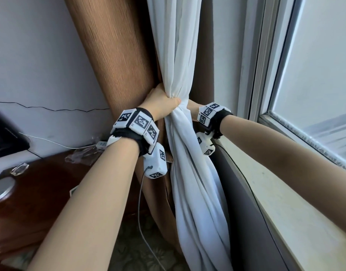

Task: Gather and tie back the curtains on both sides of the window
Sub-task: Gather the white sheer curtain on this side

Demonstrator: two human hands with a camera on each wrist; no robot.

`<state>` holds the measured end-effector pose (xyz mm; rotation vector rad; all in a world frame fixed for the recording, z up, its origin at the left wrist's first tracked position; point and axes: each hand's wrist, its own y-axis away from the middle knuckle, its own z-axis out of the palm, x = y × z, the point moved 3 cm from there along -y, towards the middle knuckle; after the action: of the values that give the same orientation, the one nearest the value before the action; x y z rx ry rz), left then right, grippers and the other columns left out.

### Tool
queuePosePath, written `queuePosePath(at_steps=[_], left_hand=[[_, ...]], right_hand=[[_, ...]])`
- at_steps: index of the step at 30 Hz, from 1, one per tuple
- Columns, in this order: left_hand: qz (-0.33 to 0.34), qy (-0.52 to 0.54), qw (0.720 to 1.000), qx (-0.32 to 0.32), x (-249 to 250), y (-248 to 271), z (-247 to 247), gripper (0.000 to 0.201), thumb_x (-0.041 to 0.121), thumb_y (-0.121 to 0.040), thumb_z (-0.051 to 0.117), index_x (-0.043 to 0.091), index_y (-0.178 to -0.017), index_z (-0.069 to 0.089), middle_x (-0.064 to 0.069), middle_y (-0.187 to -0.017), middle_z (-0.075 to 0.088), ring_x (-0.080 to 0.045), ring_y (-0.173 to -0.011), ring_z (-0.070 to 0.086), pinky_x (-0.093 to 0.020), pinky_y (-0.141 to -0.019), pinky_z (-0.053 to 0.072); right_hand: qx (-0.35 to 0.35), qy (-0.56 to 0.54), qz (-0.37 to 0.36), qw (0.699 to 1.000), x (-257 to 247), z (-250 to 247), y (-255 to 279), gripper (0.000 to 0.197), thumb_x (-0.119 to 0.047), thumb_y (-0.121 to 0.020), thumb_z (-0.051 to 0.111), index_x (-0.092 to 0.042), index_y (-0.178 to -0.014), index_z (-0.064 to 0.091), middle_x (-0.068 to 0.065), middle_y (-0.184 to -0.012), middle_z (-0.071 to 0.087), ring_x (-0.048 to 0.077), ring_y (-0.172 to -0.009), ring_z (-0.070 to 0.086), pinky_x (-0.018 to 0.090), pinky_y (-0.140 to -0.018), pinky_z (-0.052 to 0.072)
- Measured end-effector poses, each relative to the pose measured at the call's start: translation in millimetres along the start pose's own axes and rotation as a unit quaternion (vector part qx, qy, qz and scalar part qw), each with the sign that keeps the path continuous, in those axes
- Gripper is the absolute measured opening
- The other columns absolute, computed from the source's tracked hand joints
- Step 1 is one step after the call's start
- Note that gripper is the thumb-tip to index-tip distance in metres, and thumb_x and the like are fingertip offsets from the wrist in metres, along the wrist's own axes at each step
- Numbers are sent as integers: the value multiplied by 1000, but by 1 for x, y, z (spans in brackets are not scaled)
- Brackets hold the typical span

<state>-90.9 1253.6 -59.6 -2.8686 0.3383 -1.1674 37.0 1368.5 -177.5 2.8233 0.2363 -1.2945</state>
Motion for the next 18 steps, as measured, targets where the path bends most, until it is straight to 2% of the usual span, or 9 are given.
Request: queuePosePath(at_steps=[1,2,3,4,7,10,14,17,18], left_hand=[[-4,-4,1000,0,1,1,1,59,20,-86,64,11,-140,41,-10,-138,50,-28,-129,46,-38,-110,36],[-6,-8,1000,3,2,2,1,59,22,-85,63,12,-139,42,-10,-138,51,-28,-128,47,-38,-109,38],[-8,-13,1000,5,4,5,2,59,25,-83,63,13,-137,44,-10,-136,53,-29,-127,49,-39,-108,39],[-8,-20,1000,7,5,6,2,58,27,-81,62,14,-136,46,-11,-134,54,-30,-125,50,-39,-106,41],[-15,-54,998,19,8,10,4,50,27,-82,57,17,-131,50,-12,-131,56,-34,-121,51,-40,-104,43],[-25,-90,995,33,13,15,6,49,31,-78,50,19,-125,52,-13,-125,58,-38,-117,53,-41,-100,45],[-33,-134,988,71,22,24,12,46,23,-84,48,12,-128,50,-20,-130,54,-40,-121,49,-40,-101,42],[-37,-152,983,95,31,32,18,43,21,-84,50,9,-126,50,-21,-131,53,-39,-123,48,-38,-99,39],[-36,-158,982,101,34,34,20,43,21,-83,53,9,-124,51,-20,-130,54,-39,-122,49,-38,-98,40]], right_hand=[[24,-43,6,999,0,-1,3,24,-3,-91,53,4,-114,56,4,-96,48,17,-89,45,33,-82,46],[49,-75,12,996,1,-4,5,21,-8,-88,58,8,-102,59,6,-91,51,18,-86,45,35,-76,44],[73,-83,20,994,8,-7,5,24,-15,-83,65,7,-92,60,6,-86,55,16,-82,47,33,-71,42],[90,-86,39,991,14,-11,10,31,-23,-78,70,4,-91,60,6,-87,58,16,-82,51,31,-69,42],[179,-40,69,981,30,-37,38,49,-35,-78,73,1,-109,59,12,-107,63,26,-97,59,33,-76,48],[206,12,71,976,45,-65,68,40,-30,-86,67,4,-107,59,21,-105,63,35,-99,60,34,-73,46],[218,88,51,971,40,-84,123,23,-16,-87,57,5,-96,58,25,-94,64,40,-90,62,35,-65,44],[216,133,-12,967,25,-83,165,9,-7,-86,49,-3,-95,50,16,-79,60,39,-79,60,32,-61,37],[205,137,-37,969,17,-81,180,13,-4,-86,45,-5,-99,46,13,-78,58,38,-76,59,33,-61,36]])
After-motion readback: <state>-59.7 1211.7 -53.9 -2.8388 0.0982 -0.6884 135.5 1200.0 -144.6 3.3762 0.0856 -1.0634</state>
